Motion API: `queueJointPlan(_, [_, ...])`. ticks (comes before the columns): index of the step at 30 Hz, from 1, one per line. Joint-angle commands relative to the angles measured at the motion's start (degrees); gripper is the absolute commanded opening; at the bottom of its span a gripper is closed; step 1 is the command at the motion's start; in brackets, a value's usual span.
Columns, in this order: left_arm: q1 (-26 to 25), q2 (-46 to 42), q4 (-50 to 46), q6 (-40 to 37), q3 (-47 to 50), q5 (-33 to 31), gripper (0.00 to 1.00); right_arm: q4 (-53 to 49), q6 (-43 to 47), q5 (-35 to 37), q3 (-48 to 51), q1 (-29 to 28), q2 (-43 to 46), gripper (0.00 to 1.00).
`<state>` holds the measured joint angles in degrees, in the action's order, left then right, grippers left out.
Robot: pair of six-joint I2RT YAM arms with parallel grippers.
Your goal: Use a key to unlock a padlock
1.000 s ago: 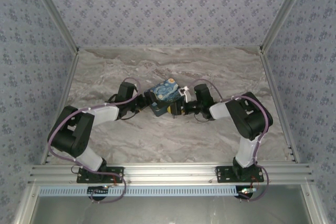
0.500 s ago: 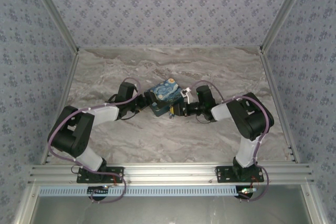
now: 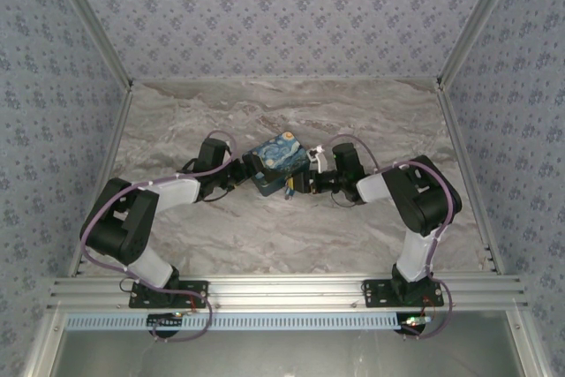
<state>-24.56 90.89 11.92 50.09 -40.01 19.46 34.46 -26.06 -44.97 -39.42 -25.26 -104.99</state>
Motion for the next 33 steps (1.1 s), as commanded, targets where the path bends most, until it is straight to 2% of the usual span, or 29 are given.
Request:
queueJointPlan(1, [-1.0, 2.0, -9.8, -1.0, 2.7, -1.9, 0.84, -0.6, 0.7, -0.5, -0.8, -0.4, -0.2, 0.51])
queueJointPlan(9, [-1.2, 2.0, -9.5, -0.6, 2.8, -1.9, 0.84, 0.8, 0.1, -2.2, -3.1, -1.5, -2.7, 0.53])
queueJointPlan(14, [-1.4, 1.9, -9.3, -0.6, 2.9, -1.9, 0.84, 1.8, -0.1, -2.3, -2.7, -1.6, -2.4, 0.51])
queueJointPlan(26, [-1.5, 1.9, -9.1, -0.5, 3.1, -2.1, 0.84, 2.4, -0.1, -2.6, -0.6, -0.8, -1.5, 0.29])
queueJointPlan(33, [-1.5, 1.9, -9.2, -0.4, 3.1, -2.2, 0.84, 2.5, -0.3, -2.3, -0.7, -0.7, -1.7, 0.1])
